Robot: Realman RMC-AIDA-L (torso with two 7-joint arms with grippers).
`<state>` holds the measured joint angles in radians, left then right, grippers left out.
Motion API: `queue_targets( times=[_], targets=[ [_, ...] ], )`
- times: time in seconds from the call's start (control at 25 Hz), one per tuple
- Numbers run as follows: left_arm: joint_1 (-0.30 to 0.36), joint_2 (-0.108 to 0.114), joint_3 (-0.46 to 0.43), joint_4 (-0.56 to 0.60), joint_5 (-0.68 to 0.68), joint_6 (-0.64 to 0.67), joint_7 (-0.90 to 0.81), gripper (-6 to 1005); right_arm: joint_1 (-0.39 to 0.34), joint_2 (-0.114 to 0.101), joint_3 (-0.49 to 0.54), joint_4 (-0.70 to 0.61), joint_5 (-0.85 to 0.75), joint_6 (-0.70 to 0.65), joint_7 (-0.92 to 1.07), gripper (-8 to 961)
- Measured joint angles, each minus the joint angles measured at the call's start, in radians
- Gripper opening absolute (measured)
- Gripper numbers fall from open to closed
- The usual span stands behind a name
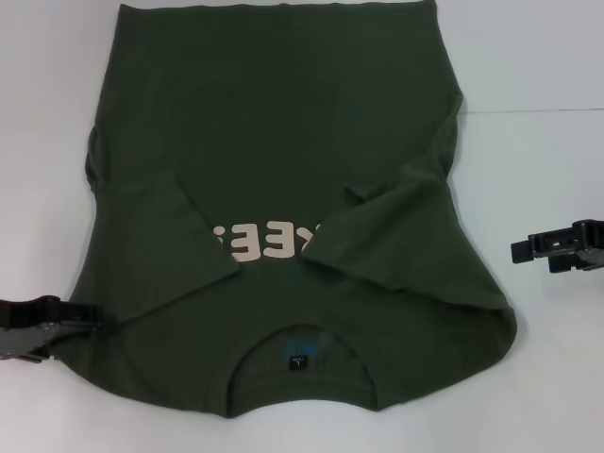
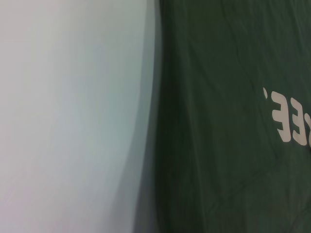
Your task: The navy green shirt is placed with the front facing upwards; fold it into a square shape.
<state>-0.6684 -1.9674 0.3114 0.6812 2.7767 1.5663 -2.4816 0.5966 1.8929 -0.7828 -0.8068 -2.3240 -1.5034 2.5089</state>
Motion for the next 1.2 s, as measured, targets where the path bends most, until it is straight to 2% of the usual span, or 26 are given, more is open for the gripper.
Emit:
queue_targets(
  times=[0.16,0.32,0.6,0.68,0.88,1.12,1.2],
  targets=[
    [-0.004,0.001,0.012,-0.008,0.0,-0.003,-0.004,880,0.0,0.0,0.001,0.0,0.0,0.0,-0.001,839],
    [-0.003,-0.006,0.055,-0.005,0.001,-0.022,0.0,802,0.001,0.0,0.005,0.0,0.0,0.0,-0.001,837],
    [-0.006,-0.004,0.044,-0.008,-0.009,-0.026,-0.002,666,0.002,-0.001,0.001,0.0,0.0,-0.001,-0.002,834],
    [-0.006,-0.003,0.04,-0.008,-0.011,-0.028,-0.002,423,0.004,-0.003,-0.001,0.0,0.0,-0.006,-0.002,833],
    [-0.006,-0.003,0.039,-0.009,-0.011,-0.04,-0.002,251,0.02,-0.011,-0.002,-0.01,-0.022,-0.044,0.013,830],
    [-0.009,-0.004,0.038,-0.009,-0.011,-0.044,-0.006,28,0.097,-0.018,-0.002,-0.053,-0.206,-0.107,0.113,827],
    [-0.009,-0.004,0.038,-0.009,-0.011,-0.044,-0.009,28,0.131,-0.018,-0.003,-0.075,-0.269,-0.136,0.136,826]
  ],
)
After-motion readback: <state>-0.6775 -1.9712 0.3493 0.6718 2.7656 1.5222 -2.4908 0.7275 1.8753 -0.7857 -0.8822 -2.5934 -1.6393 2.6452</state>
